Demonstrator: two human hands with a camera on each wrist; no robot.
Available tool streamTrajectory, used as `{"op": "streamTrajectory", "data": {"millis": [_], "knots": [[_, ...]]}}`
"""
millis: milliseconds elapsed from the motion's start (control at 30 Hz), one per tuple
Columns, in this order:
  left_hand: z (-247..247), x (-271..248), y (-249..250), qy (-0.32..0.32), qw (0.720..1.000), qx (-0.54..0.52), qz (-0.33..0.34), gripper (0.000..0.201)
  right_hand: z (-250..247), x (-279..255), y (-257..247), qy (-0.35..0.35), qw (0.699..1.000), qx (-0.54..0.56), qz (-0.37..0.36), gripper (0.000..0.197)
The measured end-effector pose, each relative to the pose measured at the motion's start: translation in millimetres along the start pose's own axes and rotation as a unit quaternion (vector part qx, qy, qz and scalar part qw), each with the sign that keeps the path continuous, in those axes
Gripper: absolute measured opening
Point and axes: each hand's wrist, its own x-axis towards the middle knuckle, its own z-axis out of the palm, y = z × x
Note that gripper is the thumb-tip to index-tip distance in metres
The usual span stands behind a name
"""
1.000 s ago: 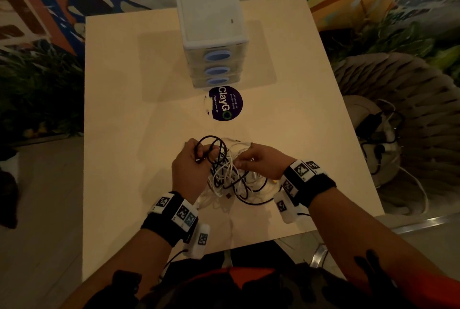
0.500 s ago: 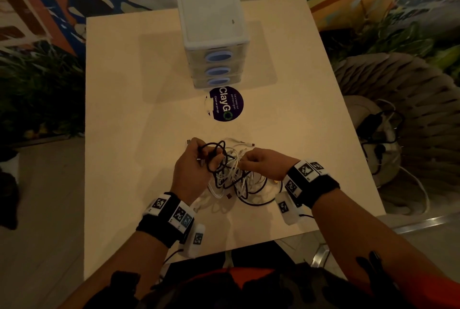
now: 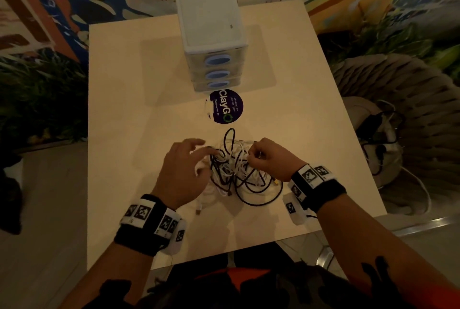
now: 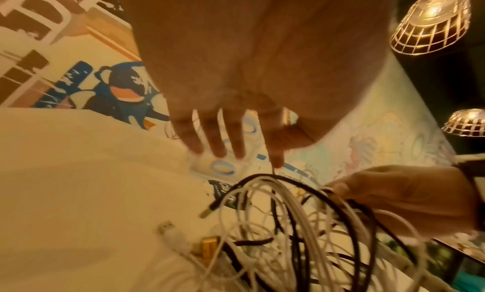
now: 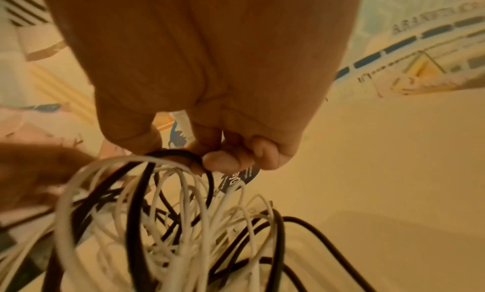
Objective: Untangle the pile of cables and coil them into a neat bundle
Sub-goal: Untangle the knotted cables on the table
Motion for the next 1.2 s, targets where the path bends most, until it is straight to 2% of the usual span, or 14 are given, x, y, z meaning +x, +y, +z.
{"op": "streamTrajectory", "data": {"millis": [67,100,200,267,333,467,600,667,733,833,933,1067,1133,1200], "knots": [[3.2,9.0,18.9,0.078,0.996,0.034,0.027,0.035,3.3,0.9,-1.3,0.018,0.999,-0.037,-0.028,0.011],[5.4,14.5,30.7,0.081,0.994,0.043,0.054,0.033,4.2,0.3,-2.4,0.025,0.998,-0.051,-0.033,0.01],[18.5,31.4,54.3,-0.018,0.989,0.068,0.129,0.046,5.3,-3.9,-4.9,0.042,0.996,-0.067,-0.048,0.014],[27.1,41.8,55.3,-0.086,0.988,0.067,0.105,0.052,4.6,-7.8,-3.2,0.05,0.996,-0.059,-0.047,0.016],[32.7,47.7,48.9,-0.106,0.988,0.079,0.073,0.05,3.1,-13.0,-0.3,0.046,0.998,-0.046,-0.027,0.017],[33.6,42.9,35.5,-0.08,0.989,0.093,0.08,0.039,2.6,-20.7,5.3,0.081,0.997,0.01,-0.006,0.013],[32.8,35.3,34.8,-0.084,0.996,-0.028,0.004,0.046,4.1,-21.1,7.9,0.143,0.987,0.078,0.019,0.008],[33.7,37.9,33.9,-0.088,0.996,0.017,-0.017,0.048,4.5,-20.9,6.4,0.152,0.984,0.093,0.018,0.007],[37.0,41.5,30.4,-0.093,0.992,0.074,-0.03,0.035,4.1,-20.7,3.8,0.16,0.982,0.101,0.013,0.006],[38.2,44.2,27.2,-0.075,0.993,0.077,-0.043,0.025,3.7,-21.4,2.9,0.174,0.979,0.104,0.014,0.006],[34.3,44.1,27.7,-0.031,0.995,0.092,-0.007,0.025,0.7,-22.0,7.7,0.141,0.988,0.061,0.029,0.011],[29.7,42.9,34.1,0.004,0.983,0.159,0.09,0.027,-9.6,-27.4,-1.0,0.127,0.99,-0.033,-0.053,0.051],[29.9,43.2,39.6,0.01,0.981,0.162,0.105,0.034,-13.3,-23.8,-13.2,0.12,0.989,-0.021,-0.085,0.039],[30.7,42.7,44.3,0.01,0.984,0.149,0.096,0.03,-14.8,-15.8,-21.7,0.098,0.992,-0.016,-0.078,0.02]]}}
